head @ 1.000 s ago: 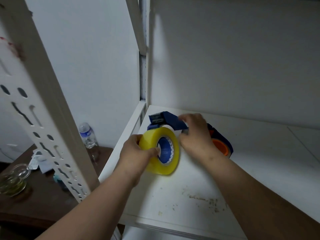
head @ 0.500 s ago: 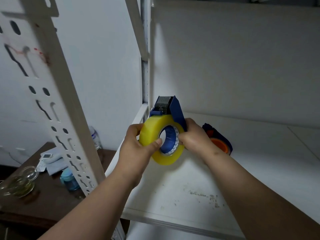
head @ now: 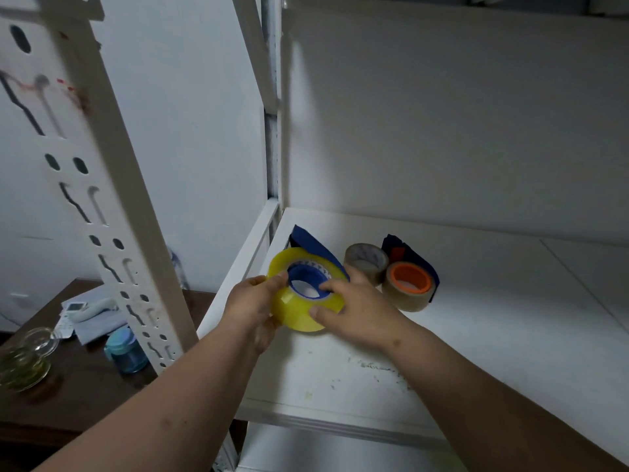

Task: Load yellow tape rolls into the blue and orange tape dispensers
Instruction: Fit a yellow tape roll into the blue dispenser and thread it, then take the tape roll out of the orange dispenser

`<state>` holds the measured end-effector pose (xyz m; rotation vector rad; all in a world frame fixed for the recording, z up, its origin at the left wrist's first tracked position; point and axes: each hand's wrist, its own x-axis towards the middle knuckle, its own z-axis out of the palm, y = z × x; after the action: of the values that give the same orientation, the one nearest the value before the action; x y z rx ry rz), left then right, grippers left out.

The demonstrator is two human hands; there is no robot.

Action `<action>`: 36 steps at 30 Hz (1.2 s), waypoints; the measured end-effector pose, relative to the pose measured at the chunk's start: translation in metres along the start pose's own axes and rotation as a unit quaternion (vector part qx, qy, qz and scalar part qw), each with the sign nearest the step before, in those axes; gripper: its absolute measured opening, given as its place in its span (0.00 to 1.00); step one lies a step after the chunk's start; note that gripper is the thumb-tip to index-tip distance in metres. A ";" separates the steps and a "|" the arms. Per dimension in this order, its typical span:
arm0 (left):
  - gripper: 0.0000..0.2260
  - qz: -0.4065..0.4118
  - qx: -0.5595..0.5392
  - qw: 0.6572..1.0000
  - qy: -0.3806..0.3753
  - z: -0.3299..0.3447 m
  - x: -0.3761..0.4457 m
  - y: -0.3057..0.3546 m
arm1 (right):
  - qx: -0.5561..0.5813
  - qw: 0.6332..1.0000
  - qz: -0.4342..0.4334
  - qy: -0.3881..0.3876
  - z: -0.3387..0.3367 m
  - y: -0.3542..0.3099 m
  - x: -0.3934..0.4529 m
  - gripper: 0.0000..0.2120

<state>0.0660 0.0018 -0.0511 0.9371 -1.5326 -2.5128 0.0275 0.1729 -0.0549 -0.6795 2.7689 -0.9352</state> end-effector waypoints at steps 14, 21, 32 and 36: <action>0.26 0.259 0.710 0.655 -0.013 0.000 0.013 -0.014 | -0.294 0.955 0.025 0.020 0.022 0.002 0.028 0.23; 0.23 0.255 0.756 0.602 0.044 -0.003 0.032 -0.004 | -0.223 0.972 -0.008 0.068 -0.008 0.020 0.023 0.21; 0.28 0.311 0.684 0.657 0.059 0.039 0.008 -0.016 | -0.330 0.925 0.116 0.149 -0.047 0.098 -0.003 0.19; 0.24 0.332 0.644 0.685 0.074 0.053 -0.001 -0.026 | -0.318 0.933 0.097 0.137 -0.042 0.111 -0.008 0.17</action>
<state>0.0459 0.0567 -0.0553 0.3499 -2.7979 -0.6014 -0.0180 0.2779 -0.0883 -0.3408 3.3287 -0.0731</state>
